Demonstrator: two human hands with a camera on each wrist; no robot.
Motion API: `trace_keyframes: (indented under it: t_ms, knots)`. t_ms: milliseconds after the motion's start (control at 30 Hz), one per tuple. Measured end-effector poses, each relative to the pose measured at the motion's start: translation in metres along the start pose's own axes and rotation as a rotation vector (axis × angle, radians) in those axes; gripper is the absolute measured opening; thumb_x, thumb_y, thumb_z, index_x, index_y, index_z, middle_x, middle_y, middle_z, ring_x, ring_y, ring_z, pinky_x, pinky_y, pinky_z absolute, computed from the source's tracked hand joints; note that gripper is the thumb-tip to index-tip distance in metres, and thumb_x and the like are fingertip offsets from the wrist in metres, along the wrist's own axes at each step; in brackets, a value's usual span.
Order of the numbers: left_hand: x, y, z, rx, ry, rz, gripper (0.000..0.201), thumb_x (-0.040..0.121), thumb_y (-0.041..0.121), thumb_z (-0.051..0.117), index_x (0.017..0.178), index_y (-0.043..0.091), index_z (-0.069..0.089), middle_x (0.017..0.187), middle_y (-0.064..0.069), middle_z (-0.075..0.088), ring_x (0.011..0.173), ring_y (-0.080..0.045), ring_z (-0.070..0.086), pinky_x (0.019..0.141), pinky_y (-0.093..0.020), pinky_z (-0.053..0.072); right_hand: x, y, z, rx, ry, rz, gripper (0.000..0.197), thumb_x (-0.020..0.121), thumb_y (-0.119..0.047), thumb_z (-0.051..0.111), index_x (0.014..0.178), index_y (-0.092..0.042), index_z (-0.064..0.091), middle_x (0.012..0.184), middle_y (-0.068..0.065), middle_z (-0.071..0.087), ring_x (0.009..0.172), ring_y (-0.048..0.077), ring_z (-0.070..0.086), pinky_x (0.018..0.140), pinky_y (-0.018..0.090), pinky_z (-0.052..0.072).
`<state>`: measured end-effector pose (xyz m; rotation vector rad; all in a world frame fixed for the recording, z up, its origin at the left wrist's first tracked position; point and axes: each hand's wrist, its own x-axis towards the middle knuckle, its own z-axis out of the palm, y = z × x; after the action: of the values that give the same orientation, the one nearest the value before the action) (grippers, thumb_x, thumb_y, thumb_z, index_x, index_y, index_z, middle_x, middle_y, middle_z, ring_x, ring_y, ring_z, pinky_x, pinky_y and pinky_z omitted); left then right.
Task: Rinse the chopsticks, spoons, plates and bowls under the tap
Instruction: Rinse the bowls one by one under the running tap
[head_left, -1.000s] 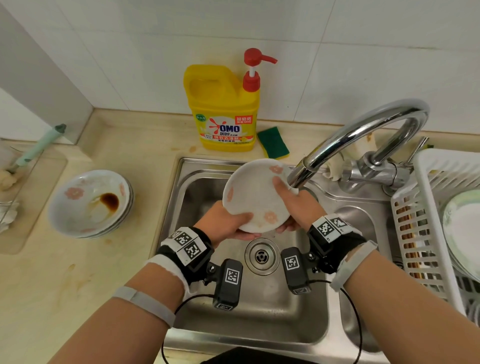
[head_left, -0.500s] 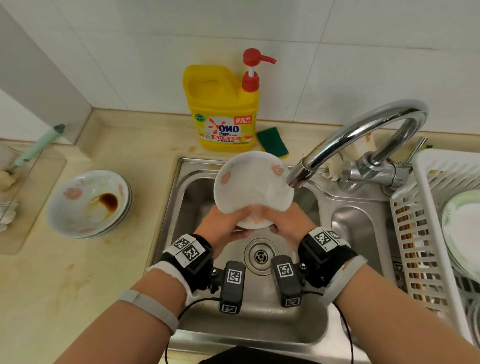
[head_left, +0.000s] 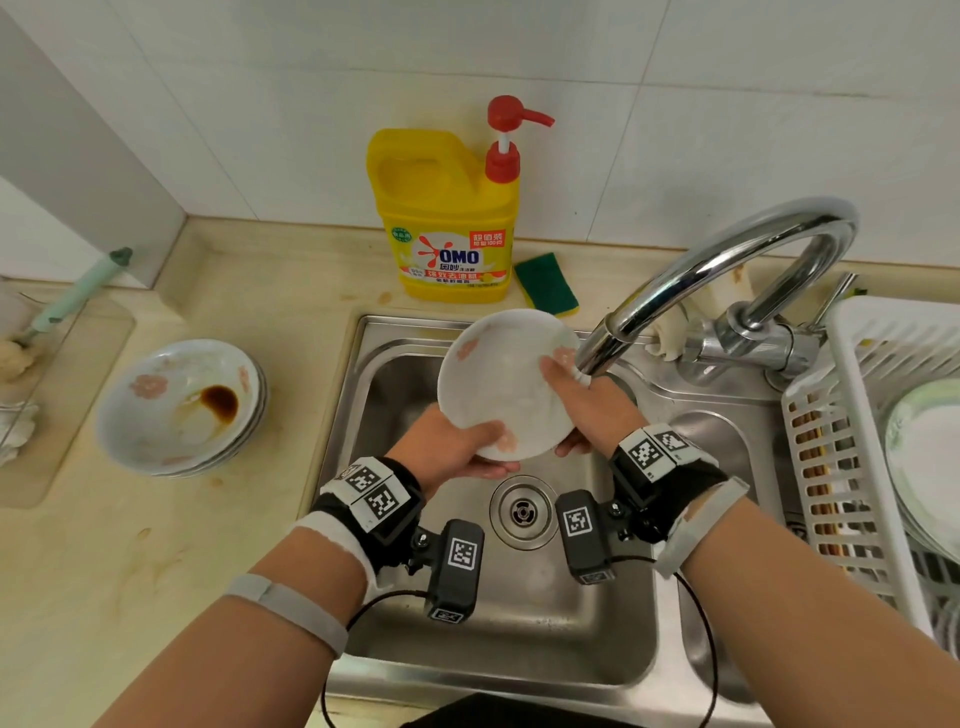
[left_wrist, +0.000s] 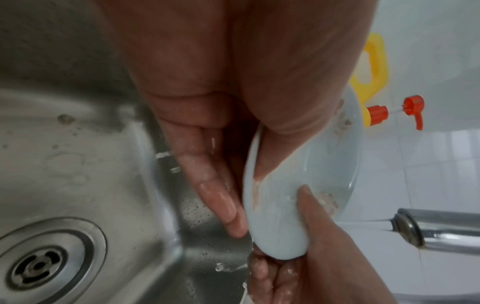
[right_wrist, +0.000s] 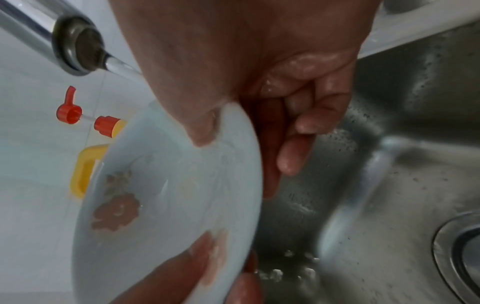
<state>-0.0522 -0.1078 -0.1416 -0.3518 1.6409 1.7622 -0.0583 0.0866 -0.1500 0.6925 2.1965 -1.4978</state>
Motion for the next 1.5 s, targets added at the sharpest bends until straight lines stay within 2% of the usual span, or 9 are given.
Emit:
trace_keyframes:
  t_ms: [267, 467, 567, 733, 867, 1067, 1167, 1267, 1500]
  knots:
    - [0.003, -0.003, 0.004, 0.072, 0.112, 0.1, 0.03, 0.094, 0.01, 0.068, 0.121, -0.002, 0.062, 0.076, -0.013, 0.073, 0.064, -0.021, 0.069, 0.062, -0.029, 0.058, -0.003, 0.009, 0.005, 0.077, 0.007, -0.121, 0.029, 0.099, -0.043, 0.061, 0.087, -0.018, 0.067, 0.068, 0.002, 0.071, 0.048, 0.016, 0.06, 0.06, 0.032, 0.053]
    - [0.001, -0.007, 0.013, -0.071, 0.043, 0.053, 0.028, 0.099, 0.017, 0.063, 0.126, 0.008, 0.061, 0.098, -0.02, 0.073, 0.075, -0.024, 0.071, 0.07, -0.032, 0.061, -0.002, 0.026, 0.02, 0.183, -0.079, -0.118, 0.021, 0.09, -0.034, 0.074, 0.091, -0.013, 0.072, 0.071, 0.006, 0.066, 0.06, 0.018, 0.053, 0.066, 0.037, 0.046]
    - [-0.001, -0.003, 0.012, -0.079, -0.003, 0.055, 0.021, 0.101, 0.015, 0.06, 0.121, 0.011, 0.062, 0.099, -0.019, 0.075, 0.081, -0.028, 0.074, 0.075, -0.035, 0.063, -0.003, 0.027, 0.021, 0.203, -0.11, -0.119, 0.038, 0.081, -0.04, 0.078, 0.099, -0.007, 0.072, 0.069, 0.007, 0.061, 0.058, 0.016, 0.047, 0.058, 0.032, 0.04]
    - [-0.002, -0.001, 0.011, -0.093, -0.042, 0.021, 0.027, 0.103, 0.01, 0.054, 0.129, 0.011, 0.056, 0.105, -0.022, 0.075, 0.091, -0.035, 0.076, 0.075, -0.035, 0.064, -0.002, 0.022, 0.014, 0.115, -0.12, -0.101, 0.022, 0.092, -0.028, 0.074, 0.084, -0.01, 0.066, 0.055, 0.002, 0.056, 0.048, 0.014, 0.046, 0.049, 0.024, 0.038]
    - [-0.002, 0.001, 0.01, -0.068, -0.046, 0.014, 0.032, 0.103, 0.007, 0.053, 0.135, 0.008, 0.051, 0.106, -0.024, 0.074, 0.09, -0.04, 0.075, 0.075, -0.038, 0.064, 0.001, 0.019, 0.008, 0.05, -0.097, -0.055, 0.028, 0.092, -0.037, 0.072, 0.086, -0.01, 0.067, 0.058, 0.006, 0.063, 0.053, 0.018, 0.055, 0.056, 0.03, 0.047]
    - [0.0, 0.007, 0.004, 0.084, -0.053, 0.026, 0.033, 0.101, 0.004, 0.052, 0.134, 0.0, 0.052, 0.105, -0.028, 0.073, 0.085, -0.041, 0.075, 0.068, -0.037, 0.065, 0.004, 0.014, -0.004, -0.086, -0.1, -0.066, 0.047, 0.094, -0.053, 0.063, 0.095, -0.007, 0.07, 0.061, 0.01, 0.072, 0.049, 0.017, 0.062, 0.049, 0.026, 0.046]
    - [0.001, 0.011, -0.001, 0.191, -0.075, 0.018, 0.031, 0.101, 0.003, 0.05, 0.132, 0.0, 0.052, 0.103, -0.028, 0.073, 0.083, -0.042, 0.075, 0.07, -0.042, 0.065, 0.006, 0.01, -0.011, -0.106, -0.083, -0.078, 0.051, 0.089, -0.059, 0.065, 0.094, -0.008, 0.07, 0.066, 0.012, 0.074, 0.058, 0.029, 0.069, 0.063, 0.041, 0.057]
    - [0.0, 0.013, -0.004, 0.267, -0.099, -0.011, 0.031, 0.1, 0.002, 0.05, 0.131, 0.001, 0.052, 0.1, -0.028, 0.073, 0.083, -0.04, 0.076, 0.068, -0.039, 0.065, 0.006, 0.006, -0.017, -0.138, -0.057, -0.086, 0.05, 0.089, -0.06, 0.065, 0.087, -0.01, 0.069, 0.066, 0.005, 0.074, 0.066, 0.037, 0.073, 0.068, 0.044, 0.061]
    - [0.001, 0.023, -0.012, 0.466, -0.158, -0.08, 0.028, 0.102, 0.006, 0.05, 0.13, 0.003, 0.051, 0.093, -0.024, 0.075, 0.08, -0.032, 0.077, 0.068, -0.033, 0.064, 0.013, 0.005, -0.024, -0.358, 0.001, -0.177, 0.065, 0.086, -0.077, 0.054, 0.085, -0.014, 0.072, 0.064, 0.008, 0.073, 0.055, 0.025, 0.072, 0.067, 0.044, 0.064]
